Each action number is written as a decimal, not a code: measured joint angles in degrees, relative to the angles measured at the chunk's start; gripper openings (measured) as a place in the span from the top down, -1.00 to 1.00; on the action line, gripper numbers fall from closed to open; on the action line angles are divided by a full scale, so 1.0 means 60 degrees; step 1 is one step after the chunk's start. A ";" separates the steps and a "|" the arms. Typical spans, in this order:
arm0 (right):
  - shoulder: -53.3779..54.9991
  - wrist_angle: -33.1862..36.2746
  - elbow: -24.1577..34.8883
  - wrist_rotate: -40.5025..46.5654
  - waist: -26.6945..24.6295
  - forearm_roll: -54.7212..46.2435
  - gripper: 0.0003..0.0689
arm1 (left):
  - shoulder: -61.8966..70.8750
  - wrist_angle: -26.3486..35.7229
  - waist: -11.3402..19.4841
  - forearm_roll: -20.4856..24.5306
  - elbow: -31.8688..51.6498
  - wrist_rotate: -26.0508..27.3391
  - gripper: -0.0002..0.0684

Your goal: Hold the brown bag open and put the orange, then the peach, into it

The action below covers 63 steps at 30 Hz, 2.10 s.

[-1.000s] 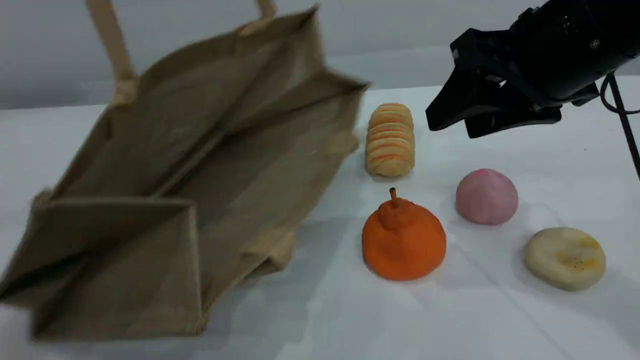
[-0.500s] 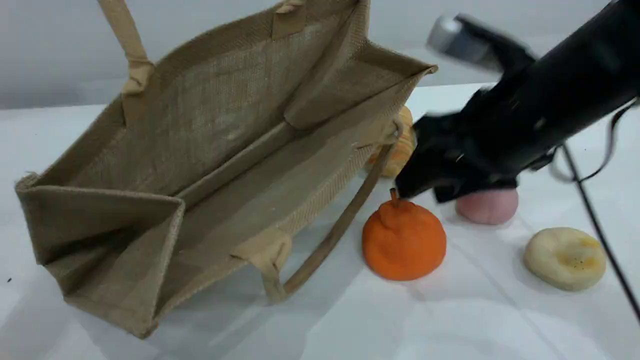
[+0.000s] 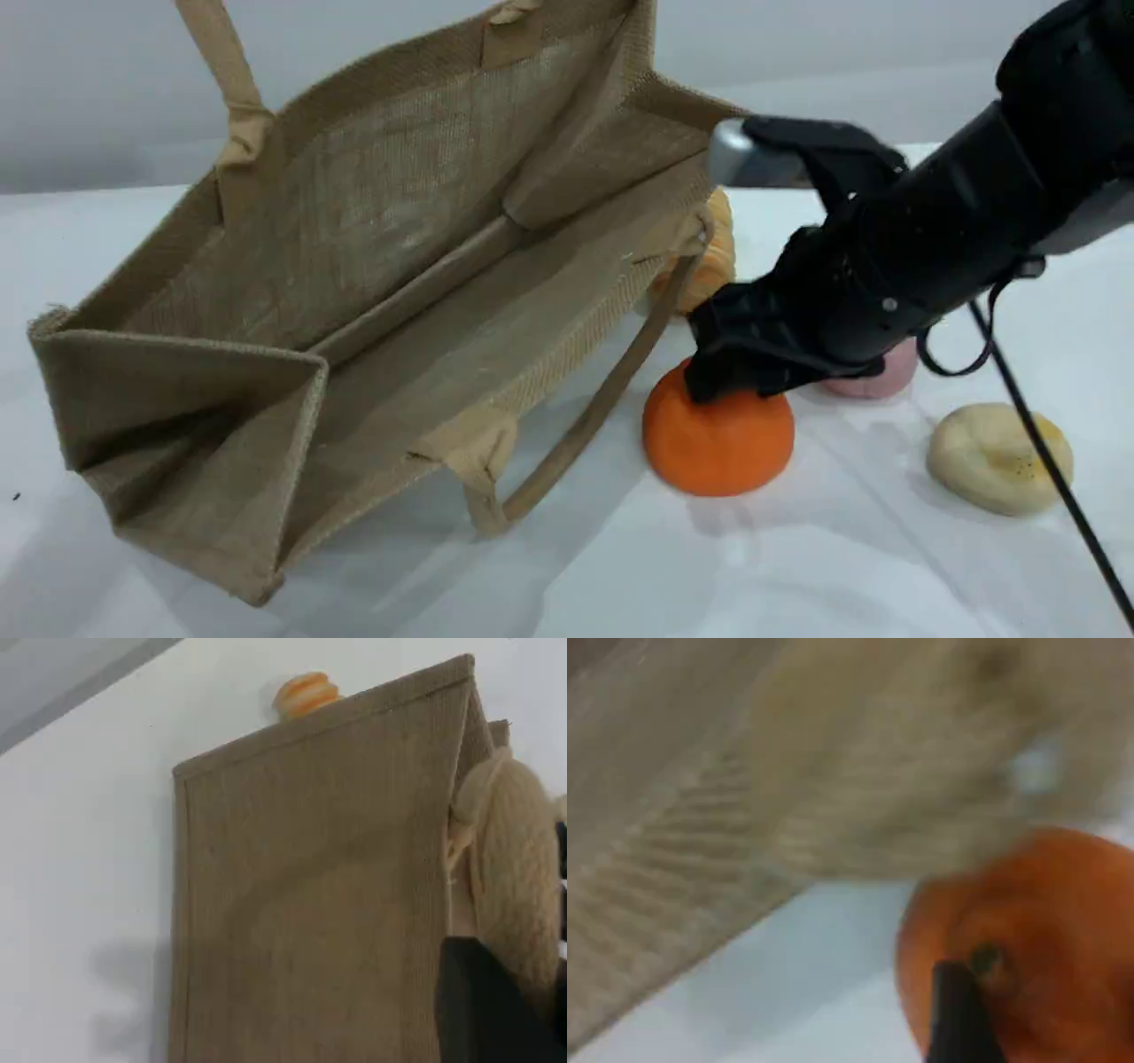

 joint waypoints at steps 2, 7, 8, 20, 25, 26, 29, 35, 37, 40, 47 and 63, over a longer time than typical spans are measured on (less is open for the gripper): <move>0.0265 0.0215 -0.0134 -0.0004 0.0008 -0.0009 -0.06 | 0.0000 0.0000 0.0000 -0.0020 0.0000 0.0000 0.78; 0.0916 0.0223 -0.0460 -0.0004 0.0047 0.0007 0.02 | 0.0000 0.0000 0.0000 -0.0050 0.0000 -0.0090 0.78; 0.0924 0.0247 -0.0460 -0.0004 0.0047 0.0018 0.10 | 0.0000 0.0000 0.0000 -0.0060 0.0000 -0.0126 0.78; -0.1181 -0.1390 0.0027 0.0078 0.0047 -0.0817 0.96 | 0.0011 0.0000 0.0000 -0.0060 0.0000 -0.0143 0.78; -0.2971 -0.2219 0.0823 0.0241 0.0047 -0.0899 0.96 | 0.0011 0.0000 0.0000 -0.0060 0.0000 -0.0143 0.78; -0.3364 -0.2232 0.0972 0.0251 0.0047 -0.0899 0.96 | 0.0011 0.0000 0.0000 -0.0060 0.0000 -0.0143 0.78; -0.4423 -0.1847 0.1236 0.0292 0.0047 -0.0823 0.96 | 0.0011 0.0000 0.0000 -0.0101 0.0000 -0.0132 0.78; -0.5875 -0.0107 0.1265 0.0939 0.0047 -0.0668 0.95 | 0.0011 0.0000 0.0000 -0.0696 0.0000 0.0285 0.78; -0.5855 0.0471 0.1265 0.1005 0.0051 -0.0668 0.95 | 0.0011 0.0000 0.0000 -0.0776 0.0000 0.0291 0.78; -0.5504 0.1028 0.1265 0.1005 0.0058 -0.0668 0.95 | 0.0001 0.0000 0.0000 -0.0889 0.0000 0.0291 0.78; -0.4762 0.1634 0.1265 0.0834 0.0068 -0.0022 0.95 | -0.0017 0.0000 0.0000 -0.1046 0.0000 0.0291 0.78; -0.1643 0.1831 -0.1208 0.0168 0.1488 -0.0024 0.95 | -0.0017 0.0000 0.0000 -0.1057 0.0000 0.0297 0.78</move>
